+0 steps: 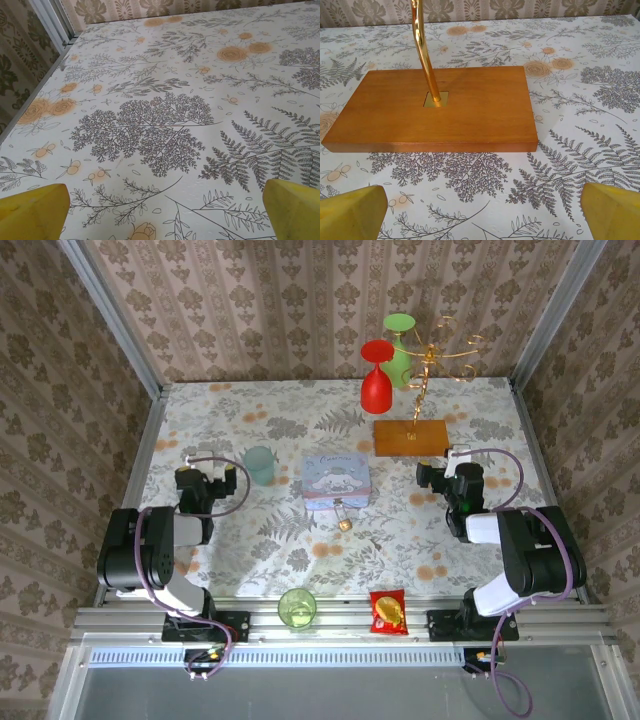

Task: Unlock a padlock with a key

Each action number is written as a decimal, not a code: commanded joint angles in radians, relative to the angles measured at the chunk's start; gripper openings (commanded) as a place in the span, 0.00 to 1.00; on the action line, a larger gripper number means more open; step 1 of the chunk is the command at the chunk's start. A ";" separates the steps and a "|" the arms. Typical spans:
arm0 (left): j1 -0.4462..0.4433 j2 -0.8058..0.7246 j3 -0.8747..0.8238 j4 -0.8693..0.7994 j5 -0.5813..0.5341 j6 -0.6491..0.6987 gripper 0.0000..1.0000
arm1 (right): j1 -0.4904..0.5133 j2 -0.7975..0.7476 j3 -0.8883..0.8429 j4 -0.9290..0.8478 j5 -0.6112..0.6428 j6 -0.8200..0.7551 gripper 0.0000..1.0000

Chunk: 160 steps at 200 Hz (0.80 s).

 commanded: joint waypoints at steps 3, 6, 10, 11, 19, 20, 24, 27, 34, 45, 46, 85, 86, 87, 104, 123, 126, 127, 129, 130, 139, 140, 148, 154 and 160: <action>0.008 -0.004 0.021 -0.003 0.052 0.017 1.00 | -0.004 0.004 0.020 -0.001 -0.008 -0.020 1.00; 0.007 -0.006 0.022 -0.005 0.051 0.017 1.00 | -0.004 0.004 0.020 0.000 -0.008 -0.020 1.00; 0.006 -0.004 0.018 0.002 0.052 0.018 1.00 | -0.004 0.004 0.019 0.000 -0.008 -0.020 1.00; 0.006 -0.003 0.018 0.003 0.052 0.018 1.00 | -0.004 0.004 0.019 0.001 -0.008 -0.020 1.00; 0.007 -0.005 0.020 -0.002 0.054 0.020 1.00 | -0.004 0.003 0.019 0.000 -0.008 -0.020 1.00; 0.006 -0.005 0.020 -0.002 0.055 0.020 1.00 | -0.004 0.003 0.019 0.001 -0.008 -0.020 1.00; 0.004 -0.005 0.020 -0.002 0.055 0.020 1.00 | -0.004 0.004 0.019 -0.001 -0.008 -0.020 1.00; 0.004 -0.004 0.020 0.001 0.054 0.020 1.00 | -0.004 0.005 0.019 0.000 -0.008 -0.020 1.00; 0.004 -0.006 0.019 -0.001 0.054 0.020 1.00 | -0.004 0.004 0.019 0.001 -0.009 -0.021 1.00; 0.004 -0.004 0.019 -0.001 0.054 0.020 1.00 | -0.004 0.004 0.019 -0.001 -0.008 -0.020 1.00; 0.004 -0.005 0.019 -0.001 0.055 0.020 1.00 | -0.004 0.004 0.019 -0.001 -0.008 -0.020 1.00; 0.007 -0.005 0.017 0.003 0.045 0.010 1.00 | -0.006 0.005 0.023 -0.004 -0.011 -0.019 1.00; 0.007 -0.005 0.017 0.004 0.044 0.009 1.00 | -0.006 0.005 0.023 -0.004 -0.010 -0.019 1.00; 0.008 -0.005 0.017 0.005 0.043 0.009 1.00 | -0.005 0.005 0.023 -0.004 -0.011 -0.019 1.00; 0.009 -0.004 0.016 0.009 0.042 0.008 1.00 | -0.007 0.005 0.022 -0.004 -0.011 -0.019 1.00; 0.009 -0.003 0.016 0.006 0.040 0.009 1.00 | -0.007 0.005 0.022 -0.004 -0.016 -0.017 1.00; 0.010 -0.003 0.016 0.006 0.040 0.010 1.00 | -0.007 0.004 0.022 -0.004 -0.015 -0.017 1.00; 0.009 -0.003 0.017 0.006 0.040 0.010 1.00 | -0.007 0.004 0.022 -0.004 -0.015 -0.017 1.00; 0.009 -0.004 0.016 0.005 0.040 0.009 1.00 | -0.007 0.005 0.022 -0.004 -0.016 -0.016 1.00; 0.009 -0.005 0.016 0.005 0.040 0.009 1.00 | -0.008 0.005 0.022 -0.004 -0.017 -0.016 1.00; 0.009 -0.004 0.018 0.005 0.040 0.009 1.00 | -0.010 0.005 0.023 -0.004 -0.019 -0.016 1.00; 0.009 -0.003 0.018 0.005 0.040 0.009 1.00 | -0.010 0.006 0.023 -0.004 -0.019 -0.016 1.00; 0.009 -0.005 0.016 0.005 0.041 0.008 1.00 | -0.012 0.005 0.022 -0.004 -0.024 -0.014 1.00; 0.009 -0.004 0.016 0.006 0.042 0.007 1.00 | -0.012 0.004 0.022 -0.003 -0.024 -0.014 1.00; 0.011 -0.003 0.017 0.008 0.044 0.007 1.00 | -0.013 0.003 0.022 -0.004 -0.024 -0.014 1.00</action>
